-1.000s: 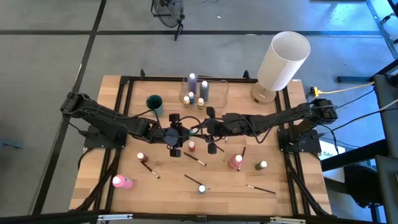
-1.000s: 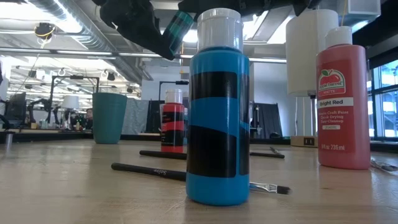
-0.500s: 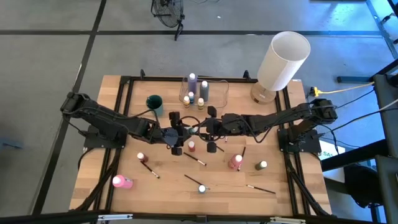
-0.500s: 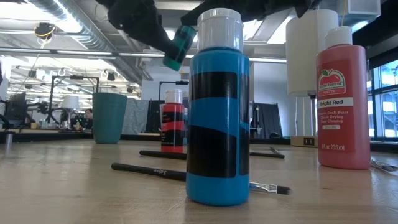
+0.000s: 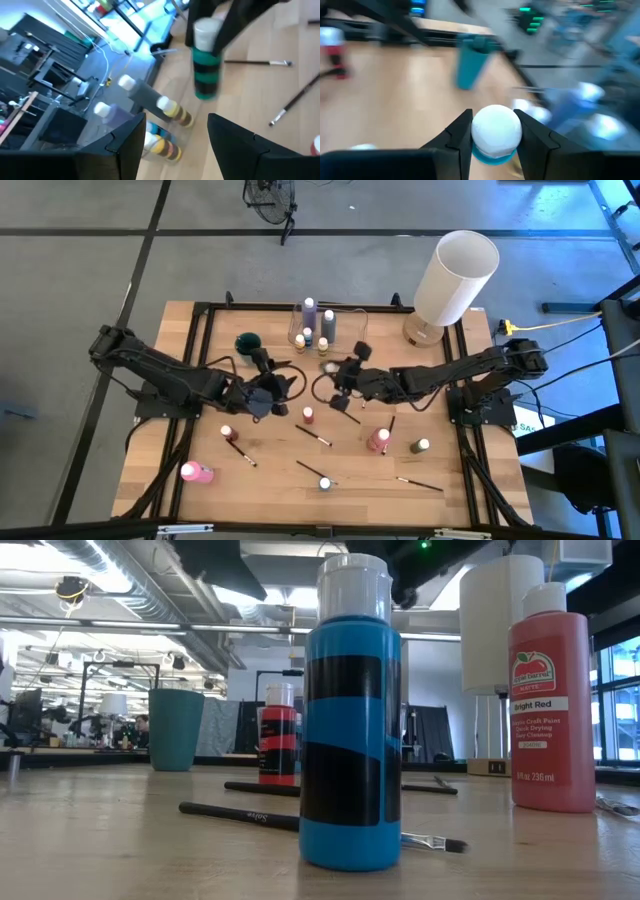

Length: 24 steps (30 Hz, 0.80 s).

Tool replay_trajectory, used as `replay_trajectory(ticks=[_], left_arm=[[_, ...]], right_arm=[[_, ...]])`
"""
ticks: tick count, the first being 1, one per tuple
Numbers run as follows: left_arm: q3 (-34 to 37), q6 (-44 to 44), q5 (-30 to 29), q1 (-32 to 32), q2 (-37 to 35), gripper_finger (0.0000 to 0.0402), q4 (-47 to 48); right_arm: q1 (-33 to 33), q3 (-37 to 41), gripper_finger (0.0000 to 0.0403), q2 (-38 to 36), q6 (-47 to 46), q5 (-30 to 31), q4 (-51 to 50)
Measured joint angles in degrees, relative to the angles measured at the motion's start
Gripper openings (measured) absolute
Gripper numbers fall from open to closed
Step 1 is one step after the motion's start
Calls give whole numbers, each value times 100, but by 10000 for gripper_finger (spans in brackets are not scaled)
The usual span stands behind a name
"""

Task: Pick & Place Paint Supplies
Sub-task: Put the green paint bottle into the transparent bin

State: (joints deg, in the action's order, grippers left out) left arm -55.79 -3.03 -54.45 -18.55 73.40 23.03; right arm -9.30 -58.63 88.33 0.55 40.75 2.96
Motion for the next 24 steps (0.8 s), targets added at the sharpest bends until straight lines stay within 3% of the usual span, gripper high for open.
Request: replay_trajectory(ticks=[5,8,11,17,20,24], left_arm=[[-2,359,38,-16,-187,207,703],[4,801,135,39,-214,207,1348],[4,1246,657,46,-209,209,1932],[69,1476,1396,-79,-209,210,2260],[204,1640,1419,-199,-209,210,2263],[482,2068,1415,-260,-209,210,2403]], right_arm=[[272,-86,116,-517,-422,137,-631],[570,-103,116,-791,-455,-450,-847],[971,-101,116,-926,-627,-1122,-932],[1773,-102,116,-770,-1079,-2068,-943],[2012,-92,116,-720,-1224,-2058,-1092],[2126,-96,116,-752,-1361,-1522,-1251]])
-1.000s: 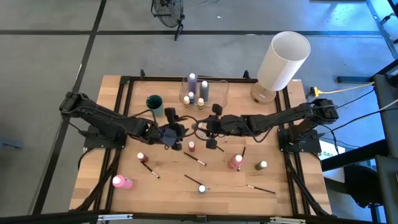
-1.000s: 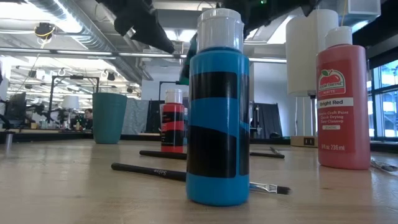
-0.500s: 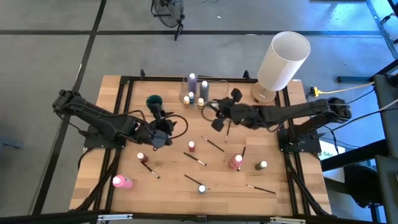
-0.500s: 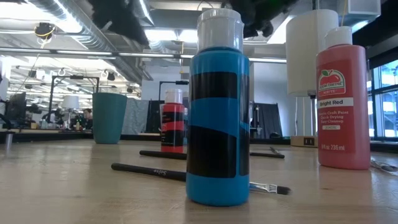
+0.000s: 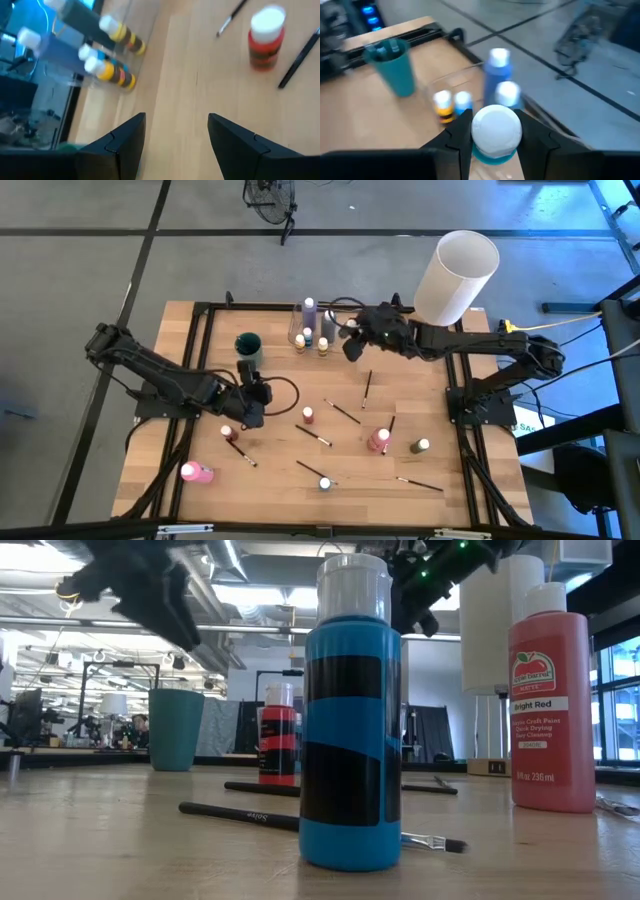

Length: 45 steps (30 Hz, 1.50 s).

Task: Pick & Place Paint Supplies
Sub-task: Put the green paint bottle into the transparent bin

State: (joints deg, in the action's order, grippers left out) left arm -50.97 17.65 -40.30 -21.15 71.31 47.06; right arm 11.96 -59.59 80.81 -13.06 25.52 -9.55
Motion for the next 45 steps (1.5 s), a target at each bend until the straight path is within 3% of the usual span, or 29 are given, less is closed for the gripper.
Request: replay_trajectory(ticks=[6,15,27,33,45], left_arm=[[352,629,-61,-20,0,210,108],[373,715,-348,-33,0,210,84],[373,715,-529,-220,0,210,78],[373,772,-529,-323,0,210,71],[373,876,-640,-414,0,210,71]], right_arm=[[354,0,116,29,-89,240,-251],[1017,0,116,312,-303,-570,-193],[1167,0,116,959,-347,-645,169],[1343,0,116,1155,-347,-1208,371],[1391,0,116,1560,-336,-1246,705]])
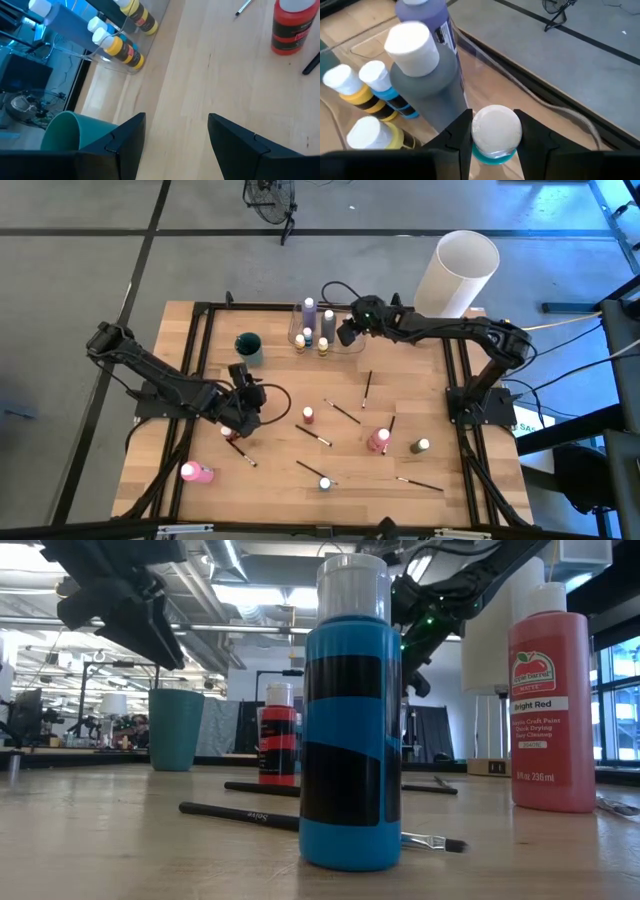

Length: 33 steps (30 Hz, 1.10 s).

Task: Pick & Place Paint Supplies
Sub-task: Put the green paint bottle into the transparent bin

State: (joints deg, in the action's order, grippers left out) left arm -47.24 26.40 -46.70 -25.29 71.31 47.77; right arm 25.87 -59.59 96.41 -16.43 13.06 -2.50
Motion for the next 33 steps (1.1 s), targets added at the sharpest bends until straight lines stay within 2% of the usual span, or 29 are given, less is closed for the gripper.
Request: replay_trajectory(ticks=[18,33], left_arm=[[0,-1,-317,-125,0,210,-24],[-2,137,-319,-125,0,210,-44]], right_arm=[[4,0,116,270,99,-147,164],[-7,-2,116,413,77,-130,126]])
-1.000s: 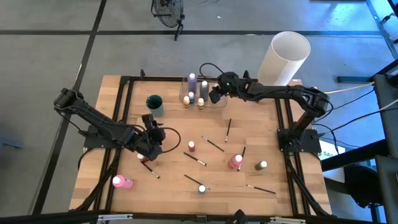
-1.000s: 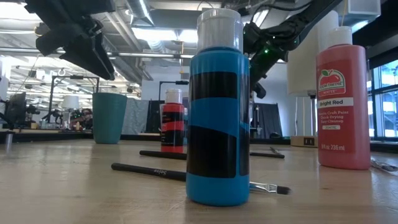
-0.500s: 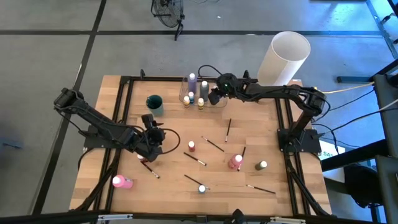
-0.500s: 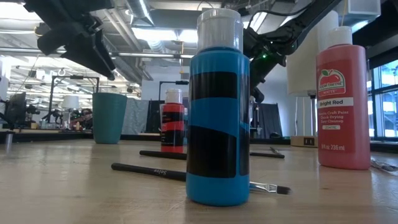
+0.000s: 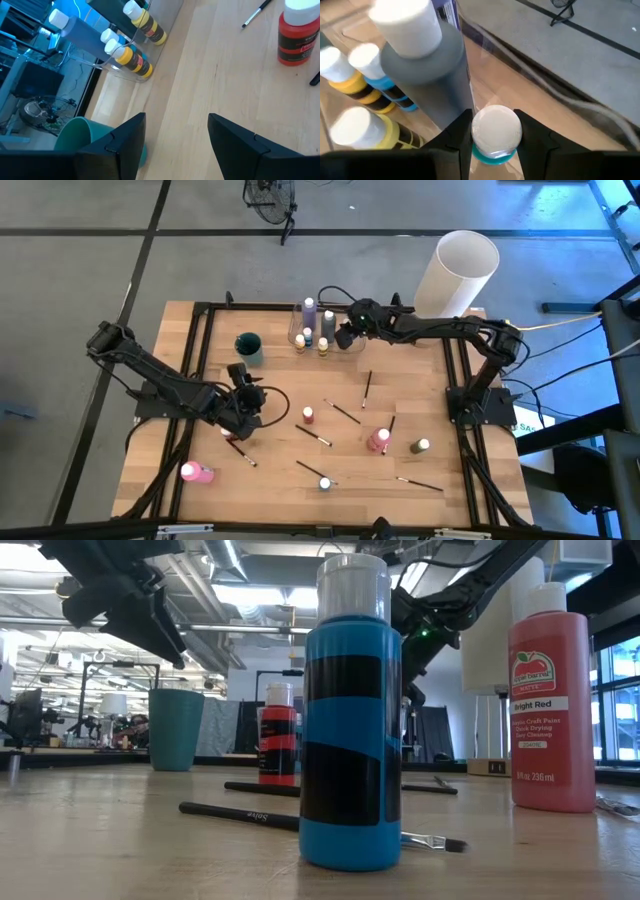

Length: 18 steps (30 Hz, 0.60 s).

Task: Pick & Place Paint Supplies
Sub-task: Put the green paint bottle into the transparent bin

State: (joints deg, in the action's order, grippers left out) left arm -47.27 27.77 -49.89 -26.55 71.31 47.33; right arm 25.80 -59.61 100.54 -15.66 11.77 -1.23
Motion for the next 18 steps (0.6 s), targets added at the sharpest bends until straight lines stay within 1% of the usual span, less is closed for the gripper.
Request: replay_trajectory(ticks=[6,18], left_arm=[[0,19,0,0,0,210,2],[0,14,-13,0,0,210,0]], right_arm=[[-2,-11,116,239,-24,-1,88],[-2,-13,116,253,-39,-5,92]])
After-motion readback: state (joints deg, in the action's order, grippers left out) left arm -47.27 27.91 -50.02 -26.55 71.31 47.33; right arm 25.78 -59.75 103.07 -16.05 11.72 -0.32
